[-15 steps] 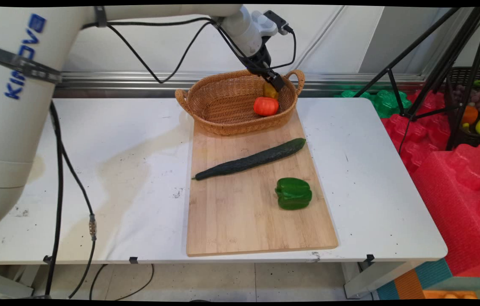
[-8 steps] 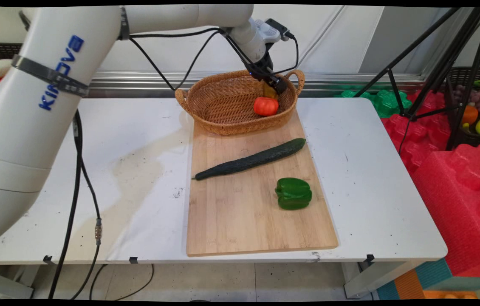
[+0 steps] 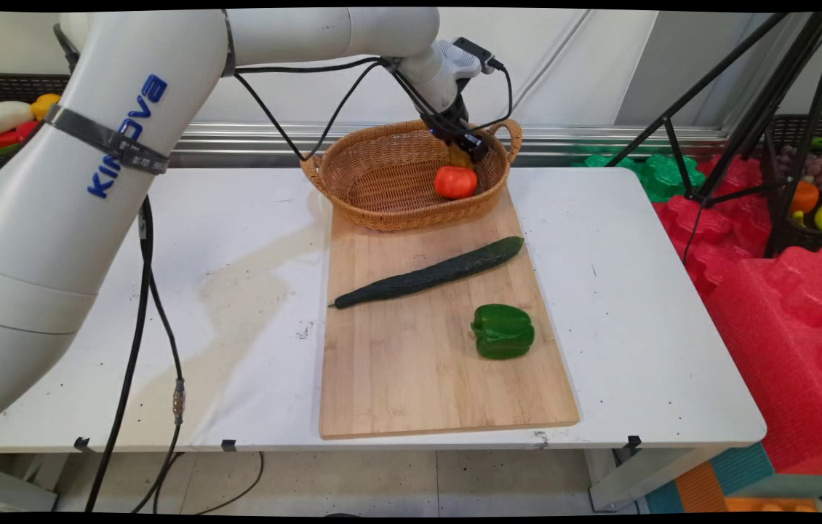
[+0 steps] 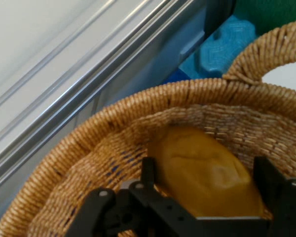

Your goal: Place the picked object on the cutting board

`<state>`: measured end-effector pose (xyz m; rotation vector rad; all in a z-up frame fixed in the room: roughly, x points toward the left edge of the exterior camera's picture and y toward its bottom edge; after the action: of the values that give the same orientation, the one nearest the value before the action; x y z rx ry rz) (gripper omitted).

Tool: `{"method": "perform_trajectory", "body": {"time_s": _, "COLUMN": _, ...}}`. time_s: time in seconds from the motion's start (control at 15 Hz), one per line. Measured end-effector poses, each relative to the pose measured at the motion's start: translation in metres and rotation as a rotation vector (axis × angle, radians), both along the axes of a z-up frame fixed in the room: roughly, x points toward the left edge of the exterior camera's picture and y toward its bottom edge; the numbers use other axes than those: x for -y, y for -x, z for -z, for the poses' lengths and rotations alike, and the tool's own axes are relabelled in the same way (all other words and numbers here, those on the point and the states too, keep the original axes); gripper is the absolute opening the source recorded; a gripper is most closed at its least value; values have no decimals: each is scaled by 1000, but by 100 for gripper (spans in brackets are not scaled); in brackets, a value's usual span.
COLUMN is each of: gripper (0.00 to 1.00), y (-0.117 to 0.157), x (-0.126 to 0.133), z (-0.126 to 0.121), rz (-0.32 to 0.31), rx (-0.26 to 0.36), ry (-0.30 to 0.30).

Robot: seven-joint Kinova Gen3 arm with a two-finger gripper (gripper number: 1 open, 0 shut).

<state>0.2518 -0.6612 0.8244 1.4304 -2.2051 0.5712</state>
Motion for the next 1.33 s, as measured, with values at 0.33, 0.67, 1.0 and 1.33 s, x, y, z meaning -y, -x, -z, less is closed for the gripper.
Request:
{"method": "perform_trajectory", "body": {"time_s": 0.33, "gripper": 0, "y": -5, "x": -18, "z": -14, "rz": -48, "rx": -10, "ry": 49}}
{"method": "perform_trajectory", "body": {"time_s": 0.67, "gripper": 0, "y": -4, "x": -56, "z": -39, "rz": -33, "rx": 11, "ry": 92}}
{"method": "perform_trajectory", "body": {"time_s": 1.0, "gripper": 0, "y": 1, "x": -113, "z": -76, "rz": 51, "rx": 44, "ry": 119}}
{"method": "perform_trajectory", "body": {"time_s": 1.33, "gripper": 0, "y": 8, "x": -177, "z": -105, "rz": 198, "rx": 74, "ry": 116}}
